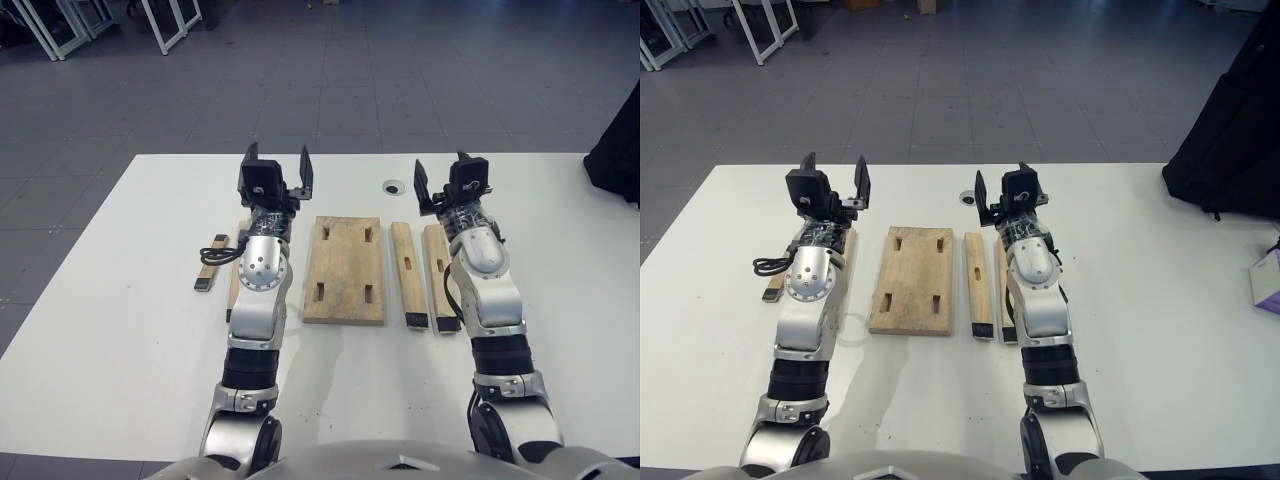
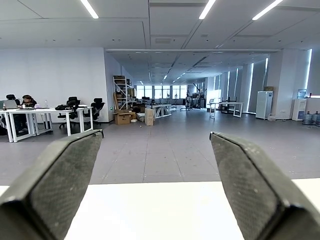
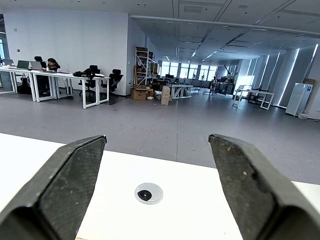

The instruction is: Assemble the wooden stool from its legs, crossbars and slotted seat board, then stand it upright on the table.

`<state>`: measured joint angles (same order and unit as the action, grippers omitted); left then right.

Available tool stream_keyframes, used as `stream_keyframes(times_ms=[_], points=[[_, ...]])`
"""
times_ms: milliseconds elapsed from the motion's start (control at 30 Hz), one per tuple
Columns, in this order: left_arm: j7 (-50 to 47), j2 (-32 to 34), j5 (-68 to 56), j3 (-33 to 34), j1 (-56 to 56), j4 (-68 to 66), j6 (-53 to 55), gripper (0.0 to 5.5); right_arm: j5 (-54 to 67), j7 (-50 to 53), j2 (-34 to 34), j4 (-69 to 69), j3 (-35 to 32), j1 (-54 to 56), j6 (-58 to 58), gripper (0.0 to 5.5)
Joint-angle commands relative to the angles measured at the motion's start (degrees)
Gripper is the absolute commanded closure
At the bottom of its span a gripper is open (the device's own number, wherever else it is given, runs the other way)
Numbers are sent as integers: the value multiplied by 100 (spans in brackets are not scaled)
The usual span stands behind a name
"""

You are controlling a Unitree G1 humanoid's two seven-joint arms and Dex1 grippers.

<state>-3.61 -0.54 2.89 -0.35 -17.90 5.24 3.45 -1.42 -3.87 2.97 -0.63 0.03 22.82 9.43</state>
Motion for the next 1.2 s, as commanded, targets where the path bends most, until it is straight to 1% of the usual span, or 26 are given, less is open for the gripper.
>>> stream_keyframes(times_ms=[33,100,200,300,400,533,667,800,933,1067,1133,1200], points=[[-23,66,54,43,-77,-7,-57,153,161,48,96,-146,-265,233,25,171],[-55,71,54,83,18,109,-15,153,363,-86,279,-168,-530,169,246,171],[-102,65,57,139,231,314,62,153,831,-562,800,-206,-1063,-190,716,171],[-186,41,108,186,477,565,139,153,1146,-950,1263,-136,-1397,-667,1197,171],[-276,-2,162,190,648,760,211,153,1281,-1226,1475,30,-1438,-1239,1548,171],[-359,-41,197,205,781,930,289,153,1366,-1496,1500,250,-1220,-1977,1906,171],[-390,-45,206,230,799,978,329,153,1392,-1591,1543,201,-1131,-2276,2353,171],[-378,-54,209,211,765,963,344,153,1254,-1716,1772,30,-807,-2460,3115,236],[-369,-38,193,244,797,985,363,153,1338,-1816,1875,-19,-623,-2486,3509,307],[-372,-63,124,291,746,959,380,153,1296,-1816,1923,-107,-517,-2434,3501,376],[-298,-199,-235,409,729,973,366,153,1237,-1761,1900,-206,-518,-2346,3299,415],[-212,-381,-937,713,639,946,524,153,1275,-1779,1852,-300,-549,-2191,3178,424]])
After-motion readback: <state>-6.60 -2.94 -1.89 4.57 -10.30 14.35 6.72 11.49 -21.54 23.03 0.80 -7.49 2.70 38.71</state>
